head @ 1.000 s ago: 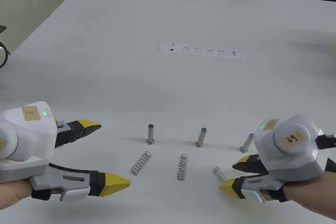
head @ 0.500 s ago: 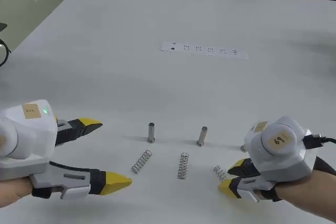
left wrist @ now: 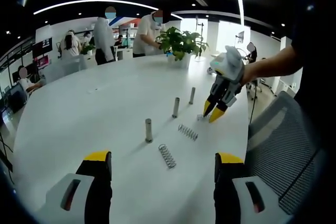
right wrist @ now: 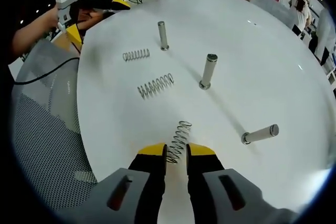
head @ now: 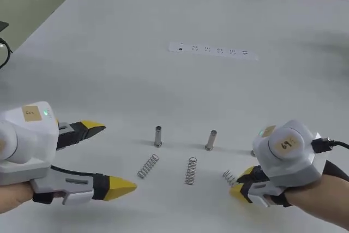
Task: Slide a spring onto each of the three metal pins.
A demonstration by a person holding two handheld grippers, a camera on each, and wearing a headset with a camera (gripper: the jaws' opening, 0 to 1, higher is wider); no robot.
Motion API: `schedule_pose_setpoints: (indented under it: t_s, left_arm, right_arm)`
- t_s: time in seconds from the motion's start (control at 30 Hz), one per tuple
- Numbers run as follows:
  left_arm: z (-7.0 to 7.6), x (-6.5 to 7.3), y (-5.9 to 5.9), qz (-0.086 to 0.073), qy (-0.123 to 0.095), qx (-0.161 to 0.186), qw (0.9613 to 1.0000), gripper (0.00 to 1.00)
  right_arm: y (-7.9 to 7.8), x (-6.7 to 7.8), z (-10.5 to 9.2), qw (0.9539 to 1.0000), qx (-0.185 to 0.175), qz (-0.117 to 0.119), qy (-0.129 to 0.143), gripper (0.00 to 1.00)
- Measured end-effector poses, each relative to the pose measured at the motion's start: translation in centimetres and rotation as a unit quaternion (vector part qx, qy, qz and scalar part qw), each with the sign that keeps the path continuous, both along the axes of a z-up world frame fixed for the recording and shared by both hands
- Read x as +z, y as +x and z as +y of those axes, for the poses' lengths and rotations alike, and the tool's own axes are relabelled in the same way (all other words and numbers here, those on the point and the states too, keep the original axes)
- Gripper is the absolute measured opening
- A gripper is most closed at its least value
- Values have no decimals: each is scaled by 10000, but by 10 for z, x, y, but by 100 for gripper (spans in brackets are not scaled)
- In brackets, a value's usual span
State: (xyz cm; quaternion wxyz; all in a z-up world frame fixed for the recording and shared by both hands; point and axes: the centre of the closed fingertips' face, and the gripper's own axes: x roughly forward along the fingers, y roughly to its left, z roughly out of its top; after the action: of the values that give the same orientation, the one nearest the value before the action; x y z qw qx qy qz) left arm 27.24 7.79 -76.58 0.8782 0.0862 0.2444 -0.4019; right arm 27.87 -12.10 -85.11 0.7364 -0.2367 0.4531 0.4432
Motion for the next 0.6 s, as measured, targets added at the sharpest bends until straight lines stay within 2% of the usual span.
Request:
schedule_pose_setpoints:
  t_s: [0.23,0.6]
  left_arm:
    - [-1,-1,-1,22,-8,-24,10000,76]
    - [-2,1,-7,29,-72,-159,9998,75]
  right_arm:
    - [1,-1,0,9996,221,-157,-89,9]
    - [3,5,-3,9993,219,-285,37,8]
